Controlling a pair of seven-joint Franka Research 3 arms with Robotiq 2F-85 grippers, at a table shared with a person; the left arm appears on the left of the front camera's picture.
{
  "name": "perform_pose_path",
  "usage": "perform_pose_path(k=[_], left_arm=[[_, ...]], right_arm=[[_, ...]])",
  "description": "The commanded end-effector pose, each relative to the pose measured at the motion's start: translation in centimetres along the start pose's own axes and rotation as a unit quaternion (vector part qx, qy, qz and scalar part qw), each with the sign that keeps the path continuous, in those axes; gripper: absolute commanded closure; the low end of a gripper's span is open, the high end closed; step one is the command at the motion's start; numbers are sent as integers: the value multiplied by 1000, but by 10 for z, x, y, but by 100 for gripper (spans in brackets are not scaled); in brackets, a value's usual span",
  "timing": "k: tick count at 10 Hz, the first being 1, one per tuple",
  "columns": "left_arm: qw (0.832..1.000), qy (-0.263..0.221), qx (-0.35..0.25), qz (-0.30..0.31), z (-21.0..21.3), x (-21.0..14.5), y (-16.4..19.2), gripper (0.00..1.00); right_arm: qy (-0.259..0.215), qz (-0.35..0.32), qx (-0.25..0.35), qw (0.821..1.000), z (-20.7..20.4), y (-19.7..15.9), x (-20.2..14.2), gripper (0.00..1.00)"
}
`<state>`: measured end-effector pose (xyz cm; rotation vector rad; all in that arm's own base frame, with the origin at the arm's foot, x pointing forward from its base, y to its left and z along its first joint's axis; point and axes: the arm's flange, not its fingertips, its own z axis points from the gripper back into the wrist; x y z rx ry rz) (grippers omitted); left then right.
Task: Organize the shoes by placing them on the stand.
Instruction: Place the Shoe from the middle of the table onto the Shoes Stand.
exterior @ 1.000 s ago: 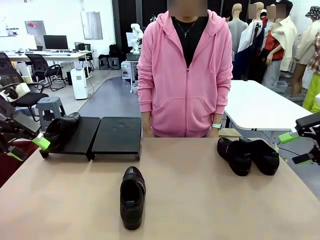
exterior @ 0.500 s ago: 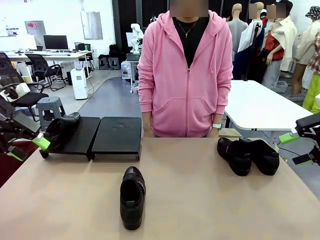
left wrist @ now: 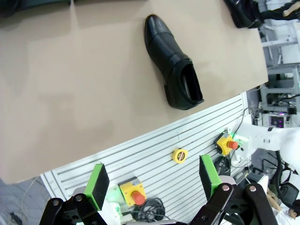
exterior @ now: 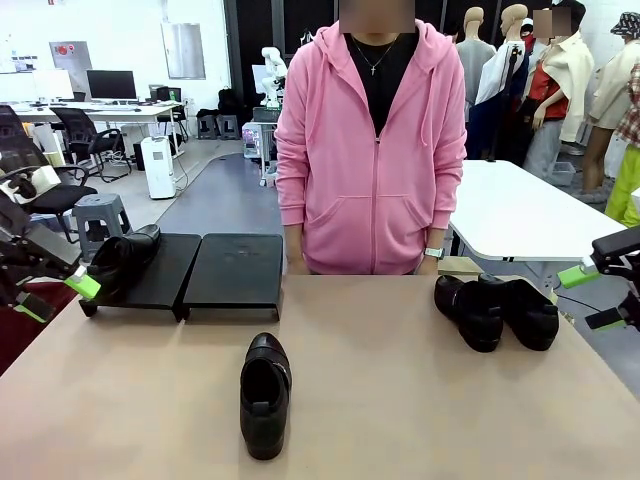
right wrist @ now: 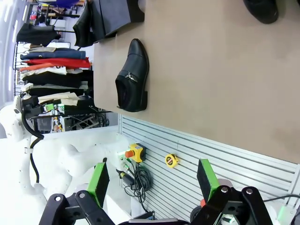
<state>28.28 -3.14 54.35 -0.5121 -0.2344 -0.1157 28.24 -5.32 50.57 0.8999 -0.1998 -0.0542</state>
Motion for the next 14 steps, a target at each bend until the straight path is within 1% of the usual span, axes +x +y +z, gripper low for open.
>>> perform_pose_path(k=[1, 2, 3, 4, 5, 7, 8, 9, 10, 11, 13, 14], left_arm=[[988, 47, 123, 86, -39, 6, -98, 0], [980, 57, 167, 89, -71, 14, -142, 0], [972, 63, 201, 101, -106, 21, -178, 0], [964, 57, 227, 124, -130, 29, -195, 0], [963, 55, 235, 121, -146, 35, -202, 0], [951, 6, 289, 110, -165, 41, -203, 0], [951, 0, 297, 91, -174, 44, -198, 0], [949, 10, 303, 85, -186, 43, -190, 0], [953, 6, 293, 80, -195, 42, -177, 0], [958, 17, 277, 77, -215, 37, -163, 0], [960, 53, 261, 82, -249, 25, -147, 0], [964, 61, 245, 81, -264, 22, -141, 0]], right_arm=[[-4, 13, 15, 1000, 2, 2, 5, 0], [-4, 13, 15, 1000, 2, 2, 5, 0], [-4, 13, 15, 1000, 2, 2, 5, 0], [-4, 13, 15, 1000, 2, 2, 5, 0], [-4, 13, 15, 1000, 2, 2, 5, 0], [-4, 13, 15, 1000, 2, 2, 5, 0], [-4, 13, 15, 1000, 2, 2, 5, 0], [-4, 13, 15, 1000, 2, 2, 5, 0], [-4, 13, 15, 1000, 2, 2, 5, 0], [-4, 13, 15, 1000, 2, 2, 5, 0], [-4, 13, 15, 1000, 2, 2, 5, 0], [-4, 13, 15, 1000, 2, 2, 5, 0]])
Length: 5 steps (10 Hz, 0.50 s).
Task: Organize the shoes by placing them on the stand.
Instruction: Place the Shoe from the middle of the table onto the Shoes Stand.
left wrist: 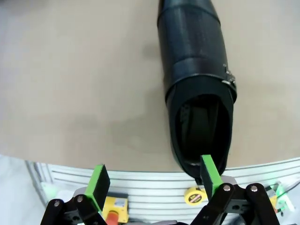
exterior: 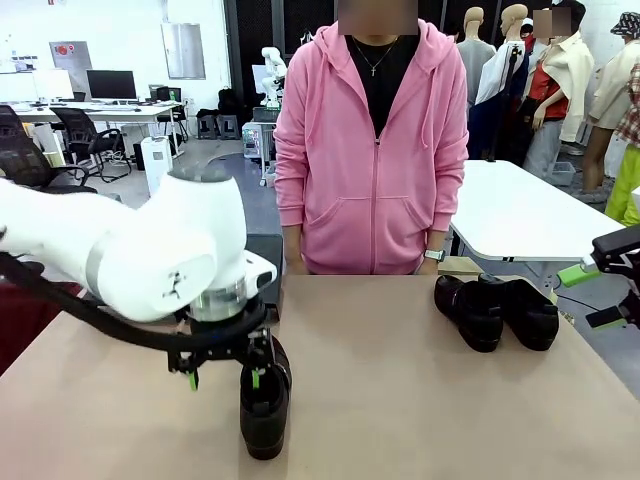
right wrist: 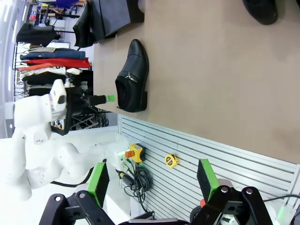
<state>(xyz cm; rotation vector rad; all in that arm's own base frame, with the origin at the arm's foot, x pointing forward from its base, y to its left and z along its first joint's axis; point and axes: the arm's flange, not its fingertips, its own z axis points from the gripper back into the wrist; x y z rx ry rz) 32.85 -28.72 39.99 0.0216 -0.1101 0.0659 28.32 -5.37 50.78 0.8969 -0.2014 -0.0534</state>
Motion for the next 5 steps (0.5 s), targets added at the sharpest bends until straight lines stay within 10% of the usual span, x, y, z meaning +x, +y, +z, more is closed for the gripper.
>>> perform_pose_path(k=[1, 5], left_arm=[[999, -4, -39, 2, -26, 2, -1, 0], [998, -43, -17, 29, -56, 4, -8, 0]], right_arm=[[-3, 13, 17, 1000, 0, 1, 4, 0], [-3, 13, 17, 1000, 0, 1, 4, 0]])
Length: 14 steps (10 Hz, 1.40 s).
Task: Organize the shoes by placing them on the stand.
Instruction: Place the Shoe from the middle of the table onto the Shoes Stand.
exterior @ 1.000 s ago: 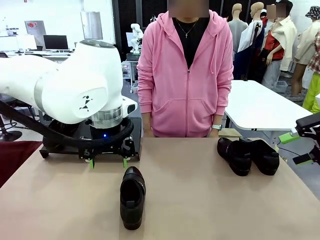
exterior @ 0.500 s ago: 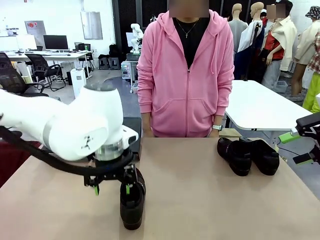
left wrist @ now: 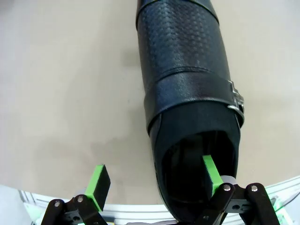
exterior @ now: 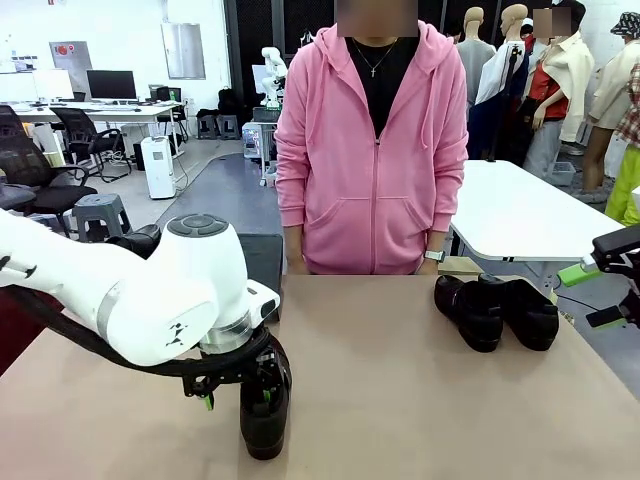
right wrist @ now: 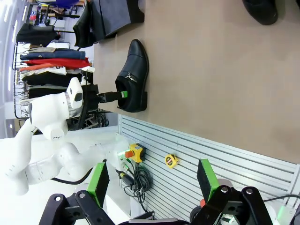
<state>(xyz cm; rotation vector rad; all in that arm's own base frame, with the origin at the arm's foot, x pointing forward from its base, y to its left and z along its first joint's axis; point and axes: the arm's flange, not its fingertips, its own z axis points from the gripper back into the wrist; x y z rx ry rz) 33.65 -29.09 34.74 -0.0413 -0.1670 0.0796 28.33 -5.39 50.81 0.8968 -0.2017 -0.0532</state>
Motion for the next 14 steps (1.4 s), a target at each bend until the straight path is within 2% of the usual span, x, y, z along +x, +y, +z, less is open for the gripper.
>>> perform_pose_path(k=[1, 2, 10, 12, 14], left_arm=[[999, -20, 26, 27, -4, 4, -3, 45], [999, -32, 31, 31, -2, 5, -3, 100], [998, -58, 25, 7, 8, 8, -8, 100], [996, -82, 19, 7, 28, 9, -6, 100], [992, -125, -2, -9, 81, 7, 5, 100]], right_arm=[[-3, 12, 17, 1000, 0, 1, 3, 0], [-3, 12, 17, 1000, 0, 1, 3, 0], [-3, 12, 17, 1000, 0, 1, 3, 0], [-3, 12, 17, 1000, 0, 1, 3, 0], [-3, 12, 17, 1000, 0, 1, 3, 0]])
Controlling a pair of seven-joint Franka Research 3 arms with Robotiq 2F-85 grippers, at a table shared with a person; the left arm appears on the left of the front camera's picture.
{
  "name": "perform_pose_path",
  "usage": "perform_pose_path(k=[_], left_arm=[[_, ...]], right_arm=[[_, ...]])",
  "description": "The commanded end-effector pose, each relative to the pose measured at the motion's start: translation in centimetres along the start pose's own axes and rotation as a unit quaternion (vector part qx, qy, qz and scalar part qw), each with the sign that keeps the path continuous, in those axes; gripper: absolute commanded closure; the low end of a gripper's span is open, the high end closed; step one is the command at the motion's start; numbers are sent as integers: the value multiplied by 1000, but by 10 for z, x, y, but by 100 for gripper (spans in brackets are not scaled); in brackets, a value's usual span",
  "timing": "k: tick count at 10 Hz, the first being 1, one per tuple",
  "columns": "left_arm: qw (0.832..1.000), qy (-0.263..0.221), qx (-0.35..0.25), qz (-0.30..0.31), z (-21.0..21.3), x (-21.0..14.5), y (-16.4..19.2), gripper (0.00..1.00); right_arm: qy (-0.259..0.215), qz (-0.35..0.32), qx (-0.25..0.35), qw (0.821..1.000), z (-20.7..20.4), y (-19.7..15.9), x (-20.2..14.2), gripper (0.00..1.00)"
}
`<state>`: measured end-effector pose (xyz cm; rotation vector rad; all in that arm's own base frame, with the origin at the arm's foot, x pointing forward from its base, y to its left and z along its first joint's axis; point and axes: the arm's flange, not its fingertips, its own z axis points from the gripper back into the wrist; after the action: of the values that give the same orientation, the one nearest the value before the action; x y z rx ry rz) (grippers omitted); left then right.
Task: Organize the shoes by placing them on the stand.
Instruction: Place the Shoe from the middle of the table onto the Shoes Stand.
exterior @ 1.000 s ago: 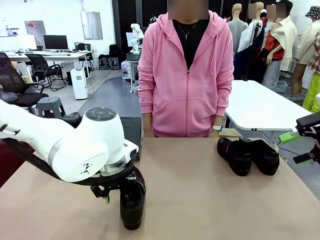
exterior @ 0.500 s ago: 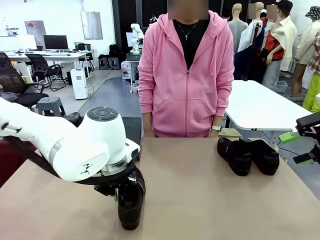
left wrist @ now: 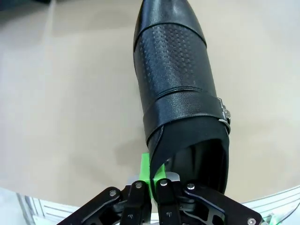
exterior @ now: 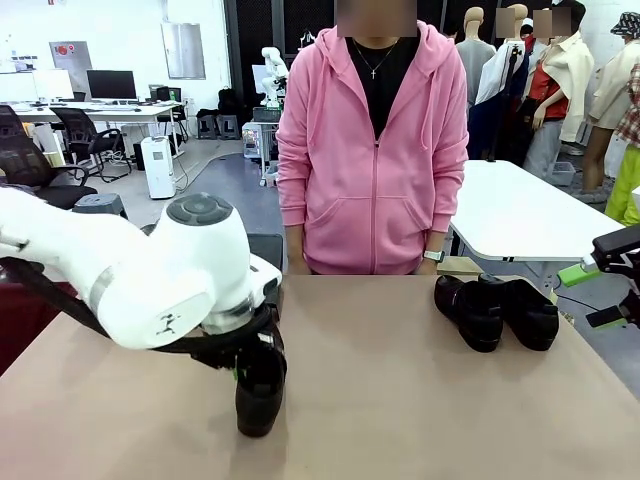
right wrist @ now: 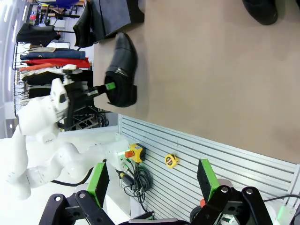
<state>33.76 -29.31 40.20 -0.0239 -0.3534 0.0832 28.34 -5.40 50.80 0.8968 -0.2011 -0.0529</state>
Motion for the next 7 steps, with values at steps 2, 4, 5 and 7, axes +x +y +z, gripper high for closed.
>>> perform_pose_path(k=[2, 4, 5, 7], left_arm=[[995, -62, -13, -72, 109, 5, 34, 100], [990, -106, 4, -97, 161, 1, 58, 100], [989, -109, -25, -98, 175, -3, 63, 100], [992, -90, 5, -87, 143, 2, 40, 100]], right_arm=[[-4, 12, 17, 1000, 0, 1, 3, 0], [-4, 12, 17, 1000, 0, 1, 3, 0], [-4, 12, 17, 1000, 0, 1, 3, 0], [-4, 12, 17, 1000, 0, 1, 3, 0]])
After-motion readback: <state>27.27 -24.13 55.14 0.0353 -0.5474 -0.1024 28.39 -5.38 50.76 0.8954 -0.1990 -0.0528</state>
